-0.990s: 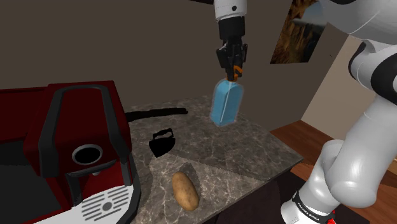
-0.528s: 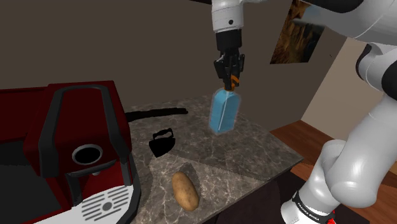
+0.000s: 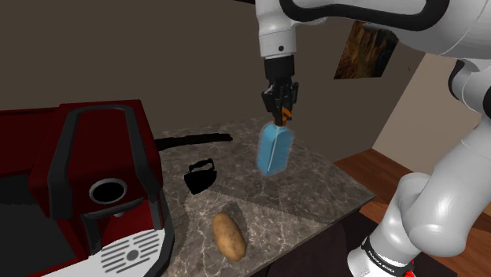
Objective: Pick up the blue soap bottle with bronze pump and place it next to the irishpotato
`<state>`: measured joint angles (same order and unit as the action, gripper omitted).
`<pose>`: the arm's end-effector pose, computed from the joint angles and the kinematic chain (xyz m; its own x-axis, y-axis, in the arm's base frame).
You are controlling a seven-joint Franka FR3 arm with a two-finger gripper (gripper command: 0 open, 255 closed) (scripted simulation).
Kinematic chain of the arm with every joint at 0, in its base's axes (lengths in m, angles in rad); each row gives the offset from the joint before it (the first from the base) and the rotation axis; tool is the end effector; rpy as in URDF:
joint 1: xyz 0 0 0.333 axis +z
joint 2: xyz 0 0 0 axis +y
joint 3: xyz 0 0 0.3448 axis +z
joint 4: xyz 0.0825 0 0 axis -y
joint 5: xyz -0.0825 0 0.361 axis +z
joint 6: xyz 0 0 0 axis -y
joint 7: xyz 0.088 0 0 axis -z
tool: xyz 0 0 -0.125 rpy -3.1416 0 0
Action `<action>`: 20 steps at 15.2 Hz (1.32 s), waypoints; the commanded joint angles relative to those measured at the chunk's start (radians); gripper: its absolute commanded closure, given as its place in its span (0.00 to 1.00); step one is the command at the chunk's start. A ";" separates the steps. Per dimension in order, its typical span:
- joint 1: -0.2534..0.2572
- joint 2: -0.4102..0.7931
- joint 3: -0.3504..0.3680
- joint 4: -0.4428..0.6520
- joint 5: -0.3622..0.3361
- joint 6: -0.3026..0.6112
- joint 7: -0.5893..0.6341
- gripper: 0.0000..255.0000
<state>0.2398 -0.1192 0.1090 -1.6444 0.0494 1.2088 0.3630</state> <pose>0.4123 0.1616 0.6376 0.9524 -0.0186 -0.3042 0.0050 -0.9970 0.0766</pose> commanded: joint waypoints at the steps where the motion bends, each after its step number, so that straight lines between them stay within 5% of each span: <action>1: 0.000 -0.011 0.000 -0.042 0.000 0.031 -0.002 1.00; 20: 0.001 -0.041 0.002 -0.332 0.002 0.291 -0.013 1.00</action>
<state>0.2406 -0.1631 0.1100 -1.9656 0.0514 1.4858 0.3494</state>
